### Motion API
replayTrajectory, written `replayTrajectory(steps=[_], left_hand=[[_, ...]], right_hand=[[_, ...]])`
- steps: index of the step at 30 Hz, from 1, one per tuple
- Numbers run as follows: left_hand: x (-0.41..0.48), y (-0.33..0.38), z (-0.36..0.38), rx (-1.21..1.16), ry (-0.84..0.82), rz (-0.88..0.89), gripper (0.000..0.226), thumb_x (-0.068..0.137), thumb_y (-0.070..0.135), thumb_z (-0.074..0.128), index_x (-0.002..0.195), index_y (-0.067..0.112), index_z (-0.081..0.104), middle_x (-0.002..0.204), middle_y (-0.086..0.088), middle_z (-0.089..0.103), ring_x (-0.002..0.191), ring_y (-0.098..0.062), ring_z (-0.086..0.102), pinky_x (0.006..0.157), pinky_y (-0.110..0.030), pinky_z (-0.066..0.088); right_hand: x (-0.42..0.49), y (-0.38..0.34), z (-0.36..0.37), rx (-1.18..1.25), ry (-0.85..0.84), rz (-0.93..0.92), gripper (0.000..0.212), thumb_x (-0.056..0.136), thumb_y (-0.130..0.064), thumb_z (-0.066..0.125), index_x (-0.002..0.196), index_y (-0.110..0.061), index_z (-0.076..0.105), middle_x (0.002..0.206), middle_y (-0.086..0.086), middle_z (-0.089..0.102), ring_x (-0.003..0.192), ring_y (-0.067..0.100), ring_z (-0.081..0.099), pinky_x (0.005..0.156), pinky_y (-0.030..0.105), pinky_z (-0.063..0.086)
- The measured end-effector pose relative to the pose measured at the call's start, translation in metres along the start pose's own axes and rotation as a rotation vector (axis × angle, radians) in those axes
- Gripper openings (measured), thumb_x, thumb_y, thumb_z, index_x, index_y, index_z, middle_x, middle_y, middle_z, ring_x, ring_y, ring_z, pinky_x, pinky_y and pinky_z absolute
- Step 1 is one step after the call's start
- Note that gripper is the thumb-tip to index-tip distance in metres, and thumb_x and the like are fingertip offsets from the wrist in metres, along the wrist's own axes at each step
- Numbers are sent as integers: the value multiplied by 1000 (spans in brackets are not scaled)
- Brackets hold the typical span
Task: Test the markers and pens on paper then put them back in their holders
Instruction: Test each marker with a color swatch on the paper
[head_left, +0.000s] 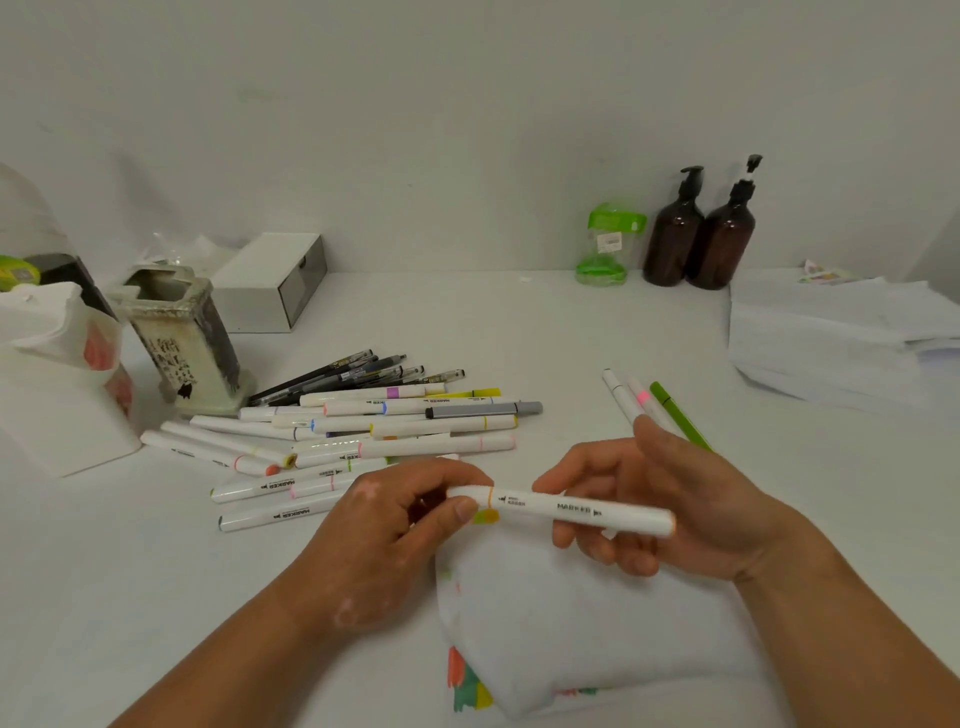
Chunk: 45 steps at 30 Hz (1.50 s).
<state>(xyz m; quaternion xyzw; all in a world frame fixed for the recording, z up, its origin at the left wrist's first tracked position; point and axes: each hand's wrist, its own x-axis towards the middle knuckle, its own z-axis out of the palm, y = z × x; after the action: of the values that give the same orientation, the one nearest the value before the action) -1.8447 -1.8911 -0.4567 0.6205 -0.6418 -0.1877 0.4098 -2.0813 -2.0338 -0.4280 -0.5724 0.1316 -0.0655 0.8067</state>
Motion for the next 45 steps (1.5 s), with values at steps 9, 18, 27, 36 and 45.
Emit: replayTrajectory(steps=[9,18,27,36,45], left_hand=[[1,-7,2,-104,100,-85,31,84,28,75,109,43,66,83,10,69,75,-14,63,69,-19,50],[0,-3,6,-9,82,-65,16,84,28,76,88,43,73,74,11,67,67,-15,61,60,-14,45],[-5,-8,-1,13,116,-87,19,82,26,79,87,44,72,68,10,66,60,-9,57,55,-12,43],[-27,-14,-23,294,188,-7,16,83,18,79,82,32,72,76,17,66,71,-11,62,64,-21,51],[-49,-26,-62,788,250,-81,18,74,14,81,91,17,74,87,-1,66,81,-29,63,71,-38,52]], right_hand=[[-6,-4,31,-766,393,131,23,73,-44,71,93,-33,76,78,-8,78,69,0,61,71,24,44],[-52,-28,-94,-1041,1337,151,6,87,-27,72,88,-26,78,78,-10,71,70,8,64,55,24,43],[-26,-10,-121,-1171,1253,287,17,88,-28,67,77,-22,78,76,-6,74,67,7,65,57,24,52],[-18,-6,-34,-1272,1098,-208,7,82,-38,68,76,-38,71,70,-22,67,68,0,63,61,16,45],[-7,33,30,-1527,560,-44,17,83,-59,61,89,-43,66,86,-25,61,84,-6,57,77,15,47]])
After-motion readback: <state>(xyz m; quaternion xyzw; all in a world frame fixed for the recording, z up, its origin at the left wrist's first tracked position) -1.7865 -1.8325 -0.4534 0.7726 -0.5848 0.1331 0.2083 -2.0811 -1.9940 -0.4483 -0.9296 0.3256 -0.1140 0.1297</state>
